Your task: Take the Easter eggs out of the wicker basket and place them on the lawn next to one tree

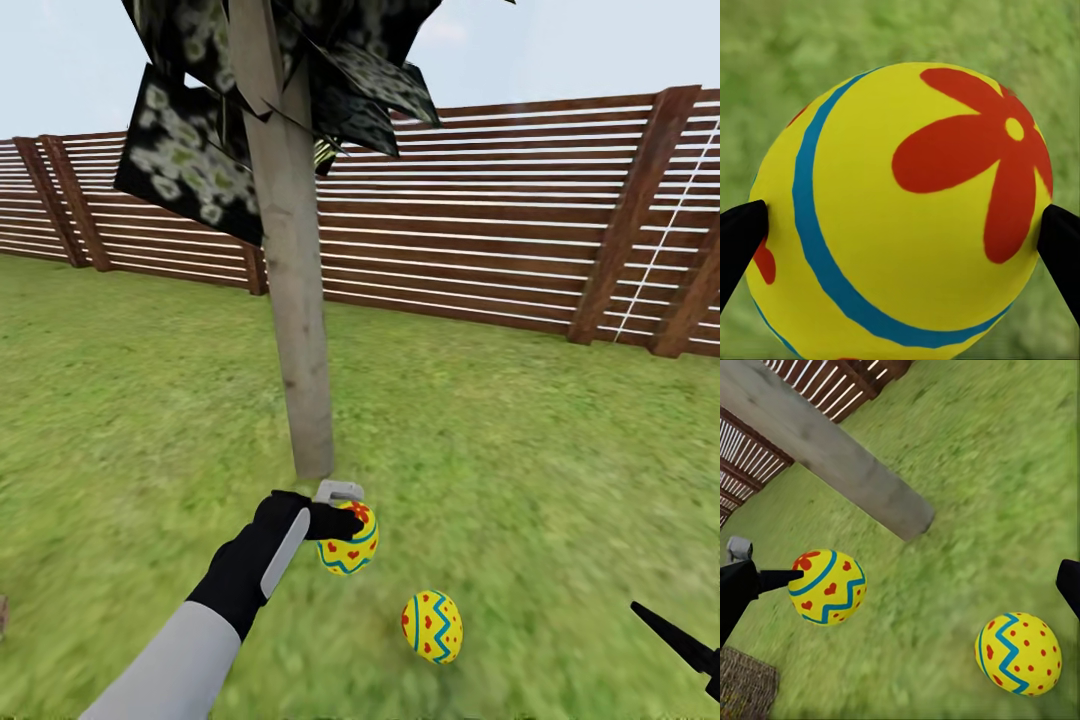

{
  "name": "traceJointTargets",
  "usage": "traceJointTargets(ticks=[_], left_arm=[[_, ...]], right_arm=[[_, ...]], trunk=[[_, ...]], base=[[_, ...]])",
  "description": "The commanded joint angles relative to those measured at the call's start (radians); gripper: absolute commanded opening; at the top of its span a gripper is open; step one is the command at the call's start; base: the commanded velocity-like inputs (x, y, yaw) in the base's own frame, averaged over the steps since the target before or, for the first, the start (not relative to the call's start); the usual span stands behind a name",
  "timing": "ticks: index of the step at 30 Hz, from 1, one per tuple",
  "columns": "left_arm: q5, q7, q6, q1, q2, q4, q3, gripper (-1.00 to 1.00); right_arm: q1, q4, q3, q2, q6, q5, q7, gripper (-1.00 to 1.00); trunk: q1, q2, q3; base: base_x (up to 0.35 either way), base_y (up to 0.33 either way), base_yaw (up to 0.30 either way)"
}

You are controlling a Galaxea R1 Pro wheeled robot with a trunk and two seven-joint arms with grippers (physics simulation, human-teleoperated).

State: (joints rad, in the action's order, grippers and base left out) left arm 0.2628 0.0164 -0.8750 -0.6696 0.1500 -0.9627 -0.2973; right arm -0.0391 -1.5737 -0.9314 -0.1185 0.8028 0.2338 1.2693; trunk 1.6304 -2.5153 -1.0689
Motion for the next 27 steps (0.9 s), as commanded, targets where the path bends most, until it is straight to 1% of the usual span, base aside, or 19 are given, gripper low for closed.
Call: traceJointTargets(ticks=[1, 12, 15, 19, 21, 23, 25, 27], left_arm=[[-0.001, 0.002, -0.004, -0.001, 0.000, -0.001, 0.000, -1.00], [-0.001, 0.003, 0.002, -0.001, 0.000, 0.005, 0.001, -1.00], [-0.007, 0.002, 0.047, 0.000, 0.000, 0.010, 0.001, -1.00], [-0.009, 0.002, 0.067, 0.001, 0.000, 0.012, 0.001, -1.00], [-0.010, 0.002, 0.088, 0.001, 0.000, 0.013, 0.000, -1.00], [-0.012, 0.002, 0.110, 0.001, 0.000, 0.013, -0.007, -1.00], [-0.012, 0.002, 0.120, 0.001, 0.000, 0.013, -0.019, -1.00], [-0.013, 0.002, 0.124, 0.001, -0.001, 0.013, -0.023, -1.00]], right_arm=[[-0.001, 0.000, 0.000, -0.001, 0.007, 0.005, -0.001, 1.00], [0.000, 0.000, 0.000, -0.001, 0.007, 0.006, -0.001, 1.00], [0.000, 0.000, 0.000, -0.001, 0.007, 0.006, -0.001, 1.00], [0.000, 0.000, 0.000, -0.001, 0.007, 0.007, -0.001, 1.00], [0.000, 0.000, 0.000, -0.001, 0.007, 0.008, -0.001, 1.00], [0.000, 0.000, 0.000, -0.001, 0.007, 0.008, -0.001, 1.00], [-0.001, 0.000, 0.000, -0.002, 0.007, 0.007, -0.001, 1.00], [0.000, 0.000, 0.000, -0.002, 0.007, 0.008, 0.000, 1.00]], trunk=[[0.000, -0.001, -0.005], [0.005, -0.003, -0.047], [0.007, -0.004, -0.059], [0.008, -0.005, -0.074], [0.009, -0.005, -0.082], [0.010, -0.006, -0.090], [0.011, -0.006, -0.098], [0.012, -0.007, -0.105]], base=[[0.000, 0.000, 0.000], [0.000, 0.000, 0.000], [0.000, 0.000, 0.000], [0.000, 0.000, 0.000], [0.000, 0.000, 0.000], [0.000, 0.000, 0.000], [0.000, 0.000, 0.000], [0.000, 0.000, 0.000]])
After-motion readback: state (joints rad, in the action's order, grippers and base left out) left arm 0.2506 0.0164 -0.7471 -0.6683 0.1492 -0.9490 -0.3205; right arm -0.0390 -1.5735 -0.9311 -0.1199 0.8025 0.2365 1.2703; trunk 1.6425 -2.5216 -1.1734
